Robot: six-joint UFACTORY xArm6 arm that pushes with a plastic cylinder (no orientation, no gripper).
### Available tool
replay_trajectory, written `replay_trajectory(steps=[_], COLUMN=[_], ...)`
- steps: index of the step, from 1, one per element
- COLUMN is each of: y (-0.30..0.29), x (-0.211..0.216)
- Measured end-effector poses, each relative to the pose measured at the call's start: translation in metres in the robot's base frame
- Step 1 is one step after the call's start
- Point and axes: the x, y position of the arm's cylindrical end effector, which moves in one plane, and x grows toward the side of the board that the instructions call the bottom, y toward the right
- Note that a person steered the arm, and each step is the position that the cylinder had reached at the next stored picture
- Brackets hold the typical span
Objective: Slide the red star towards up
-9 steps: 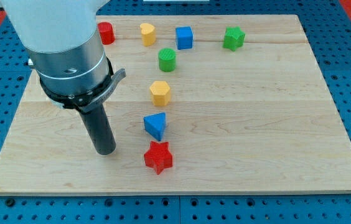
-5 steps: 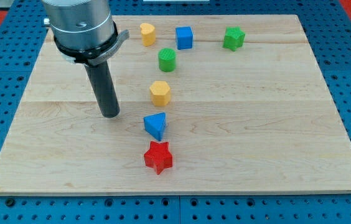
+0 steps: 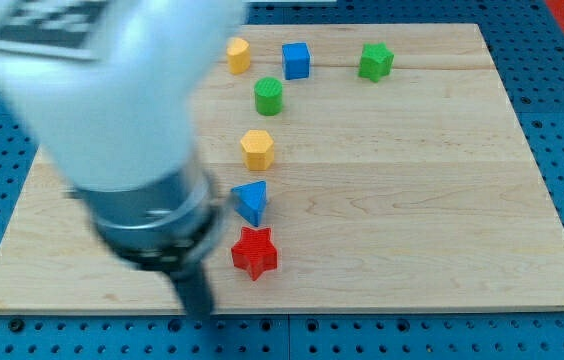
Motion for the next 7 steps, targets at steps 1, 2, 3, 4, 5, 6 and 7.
replay_trajectory(steps=[1, 2, 3, 4, 5, 6, 7], y=[0.080, 0.069, 0.023, -0.003, -0.021, -0.052, -0.076], x=[-0.001, -0.022, -0.041, -0.063, -0.092, -0.122, -0.153])
